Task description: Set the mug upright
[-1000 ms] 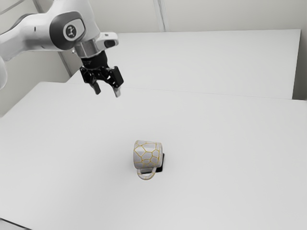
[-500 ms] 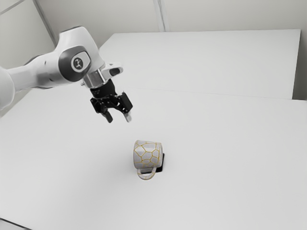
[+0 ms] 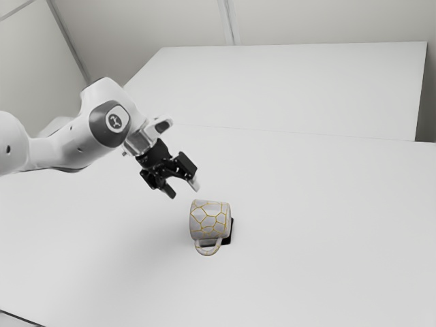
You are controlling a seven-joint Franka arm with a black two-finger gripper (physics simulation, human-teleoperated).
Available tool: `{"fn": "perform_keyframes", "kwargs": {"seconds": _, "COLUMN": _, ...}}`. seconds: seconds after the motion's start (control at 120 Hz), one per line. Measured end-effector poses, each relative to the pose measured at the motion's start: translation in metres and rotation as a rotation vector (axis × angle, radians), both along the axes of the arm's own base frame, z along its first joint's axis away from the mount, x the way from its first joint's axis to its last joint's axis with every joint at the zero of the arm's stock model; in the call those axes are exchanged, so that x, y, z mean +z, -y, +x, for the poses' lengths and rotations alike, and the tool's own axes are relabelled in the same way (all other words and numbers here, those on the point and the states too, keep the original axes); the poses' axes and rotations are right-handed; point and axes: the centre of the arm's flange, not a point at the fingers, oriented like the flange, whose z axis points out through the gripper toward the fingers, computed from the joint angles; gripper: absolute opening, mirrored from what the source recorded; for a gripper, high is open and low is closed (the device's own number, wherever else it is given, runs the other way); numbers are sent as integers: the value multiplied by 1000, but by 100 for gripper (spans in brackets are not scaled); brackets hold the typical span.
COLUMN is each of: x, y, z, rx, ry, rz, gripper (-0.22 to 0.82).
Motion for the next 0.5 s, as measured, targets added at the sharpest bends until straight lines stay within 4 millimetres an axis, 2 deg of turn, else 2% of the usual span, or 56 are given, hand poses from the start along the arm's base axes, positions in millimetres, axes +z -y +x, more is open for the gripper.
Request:
{"fn": "perform_keyframes", "kwargs": {"seconds": 0.158, "x": -20, "y": 1, "z": -6, "rx": 27, "ry": 12, "rz": -58, "gripper": 57}}
{"fn": "perform_keyframes", "kwargs": {"seconds": 0.5, "x": -50, "y": -1, "z": -9, "rx": 90, "ry": 57, "rz": -178, "gripper": 57}}
